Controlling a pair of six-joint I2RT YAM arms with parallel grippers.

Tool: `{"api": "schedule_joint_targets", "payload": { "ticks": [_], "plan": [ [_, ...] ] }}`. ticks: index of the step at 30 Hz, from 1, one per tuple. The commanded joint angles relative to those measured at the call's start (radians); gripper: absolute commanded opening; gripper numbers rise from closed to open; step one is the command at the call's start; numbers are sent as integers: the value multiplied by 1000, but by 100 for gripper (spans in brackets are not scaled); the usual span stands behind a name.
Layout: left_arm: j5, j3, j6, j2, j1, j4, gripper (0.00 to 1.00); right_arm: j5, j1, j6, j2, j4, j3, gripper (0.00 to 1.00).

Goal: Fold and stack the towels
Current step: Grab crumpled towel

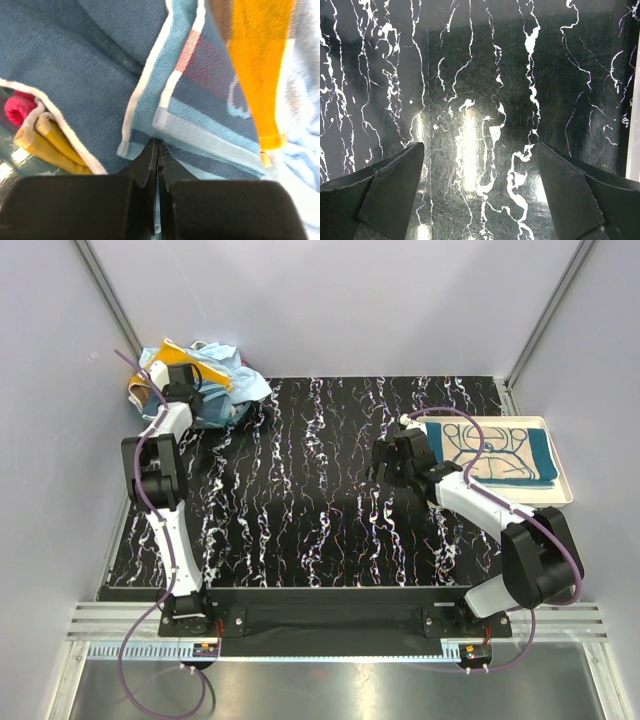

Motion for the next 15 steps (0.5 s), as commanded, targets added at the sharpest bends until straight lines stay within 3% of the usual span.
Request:
{"api": "schedule_joint_targets", "payload": {
  "ticks": [1,3,4,10,15],
  "plan": [
    [20,-11,1,-42,6,120,0,7,7,7,8,36,35,100],
    [10,-42,-3,-62,6,128,11,9,6,5,10,33,35,100],
    [-6,-58,-6,-78,8,133,31,10,6,4,10,33,37,100],
    [-58,-147,-5,-141,18,139,51,10,7,5,11,34,37,100],
    [-21,-181,-5,-138,40,182,56,12,7,4,18,33,35,100]
  ]
}}
